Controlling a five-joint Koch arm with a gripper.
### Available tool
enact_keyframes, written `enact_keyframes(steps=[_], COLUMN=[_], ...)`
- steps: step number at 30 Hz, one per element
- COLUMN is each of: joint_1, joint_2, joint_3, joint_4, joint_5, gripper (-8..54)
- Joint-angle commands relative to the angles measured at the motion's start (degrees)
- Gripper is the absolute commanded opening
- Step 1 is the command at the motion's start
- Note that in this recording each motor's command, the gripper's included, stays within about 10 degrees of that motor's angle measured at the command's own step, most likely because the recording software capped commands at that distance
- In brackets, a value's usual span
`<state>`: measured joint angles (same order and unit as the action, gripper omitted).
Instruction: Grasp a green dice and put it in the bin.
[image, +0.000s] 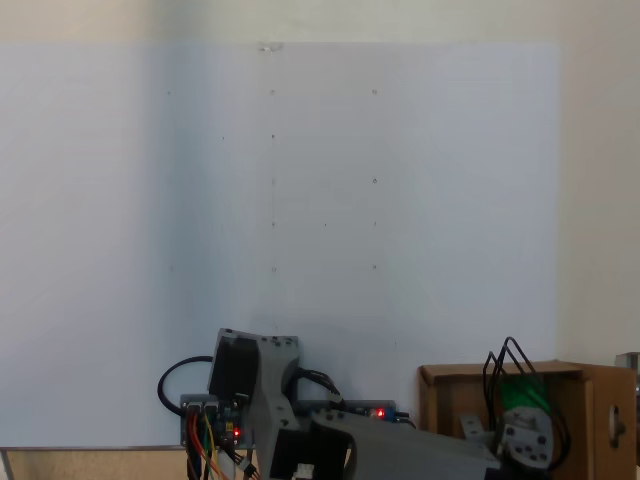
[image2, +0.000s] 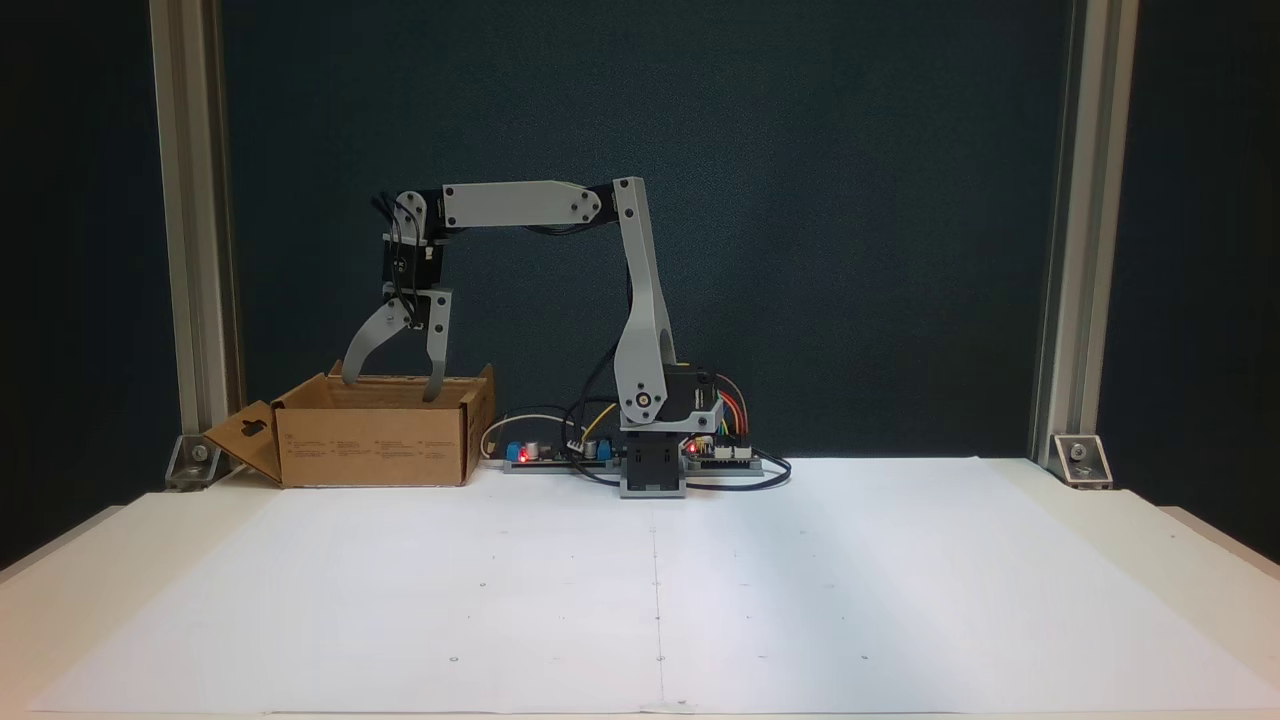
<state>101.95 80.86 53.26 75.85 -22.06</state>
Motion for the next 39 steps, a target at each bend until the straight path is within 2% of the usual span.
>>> enact_keyframes(steps=[1,10,13,26,34,37,39], joint_1=[-0.09,-12.66,-19.25,-52.21,-80.14,-96.77,-99.84], joint_2=[0.70,3.96,6.68,18.98,21.80,22.76,22.76], joint_3=[-3.25,-21.18,-21.71,-21.71,-21.53,-20.65,-20.65], joint_4=[0.00,-2.64,-9.23,-14.85,-15.91,-16.00,-16.08], joint_5=[-2.99,15.10,19.86,20.48,20.21,20.57,20.65], gripper=[42.0,41.9,41.9,44.0,43.9,44.0,44.1])
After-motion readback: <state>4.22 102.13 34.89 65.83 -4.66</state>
